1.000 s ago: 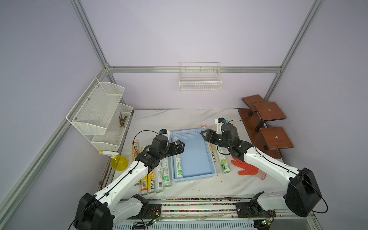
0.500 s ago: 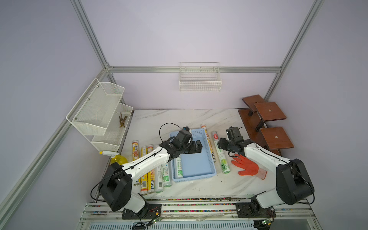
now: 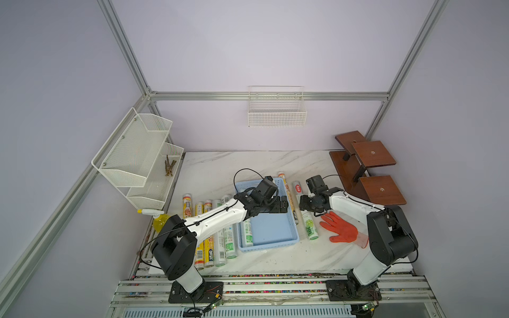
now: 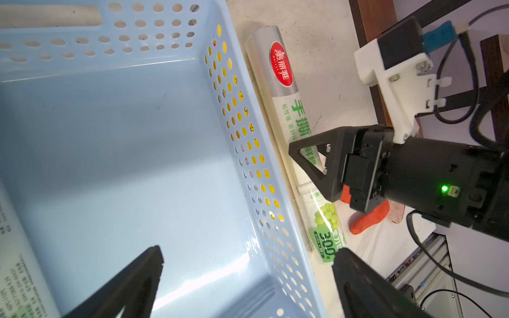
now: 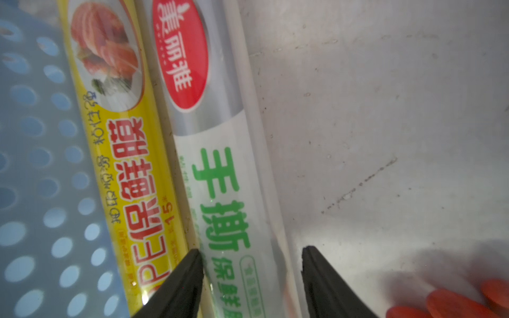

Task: Put the plastic wrap into the basket
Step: Pick up the plastic wrap from the center of the board.

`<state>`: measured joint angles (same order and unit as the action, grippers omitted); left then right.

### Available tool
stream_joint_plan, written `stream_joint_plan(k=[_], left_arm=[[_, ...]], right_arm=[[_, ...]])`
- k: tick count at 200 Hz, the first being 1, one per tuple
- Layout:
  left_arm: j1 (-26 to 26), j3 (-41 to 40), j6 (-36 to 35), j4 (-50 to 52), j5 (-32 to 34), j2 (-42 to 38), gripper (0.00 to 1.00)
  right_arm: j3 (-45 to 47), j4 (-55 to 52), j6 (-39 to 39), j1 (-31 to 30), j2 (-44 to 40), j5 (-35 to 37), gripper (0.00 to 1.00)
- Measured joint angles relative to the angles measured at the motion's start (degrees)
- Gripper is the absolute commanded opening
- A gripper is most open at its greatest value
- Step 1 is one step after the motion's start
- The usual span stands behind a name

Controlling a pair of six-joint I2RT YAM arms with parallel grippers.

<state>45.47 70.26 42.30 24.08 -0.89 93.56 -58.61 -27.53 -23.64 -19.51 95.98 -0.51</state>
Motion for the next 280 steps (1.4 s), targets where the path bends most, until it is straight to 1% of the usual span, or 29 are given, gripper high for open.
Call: stream_joint_plan(k=[45, 79, 117, 167, 211, 243, 264, 280], left_arm=[[1.6, 3.6, -0.5, 0.5, -2.4, 4.3, 1.00], [2.5, 5.3, -1.4, 0.7, -5.0, 6.4, 1.00], [2.7, 5.4, -1.4, 0.9, -6.2, 7.0, 1.00], [2.7, 5.2, -1.4, 0.4, -6.2, 7.0, 1.00], [2.7, 2.6, -1.4, -1.3, -4.8, 5.2, 1.00], [2.7, 0.2, -1.4, -3.1, -3.1, 1.7, 1.00], [2.7, -1.9, -1.4, -5.0, -1.7, -1.2, 1.00], [2.7, -3.8, -1.4, -6.3, -0.1, -3.6, 1.00]], right_arm=[[-0.4, 0.1, 1.3, -0.1, 2.9, 0.0, 0.61], [-0.3, 0.2, 1.8, -0.1, 3.2, 1.1, 0.62], [0.0, 0.5, 2.1, -0.1, 4.5, 2.1, 0.62], [0.0, 1.0, 2.3, -0.1, 4.8, 2.2, 0.63], [0.2, 1.1, 2.4, -0.1, 4.6, 3.2, 0.52], [2.6, -0.4, 1.6, -0.1, 1.2, 4.8, 0.45], [3.4, -2.4, 1.2, -0.1, -3.8, 5.3, 0.43], [3.4, -3.0, 0.7, -0.1, -9.3, 5.3, 0.43]])
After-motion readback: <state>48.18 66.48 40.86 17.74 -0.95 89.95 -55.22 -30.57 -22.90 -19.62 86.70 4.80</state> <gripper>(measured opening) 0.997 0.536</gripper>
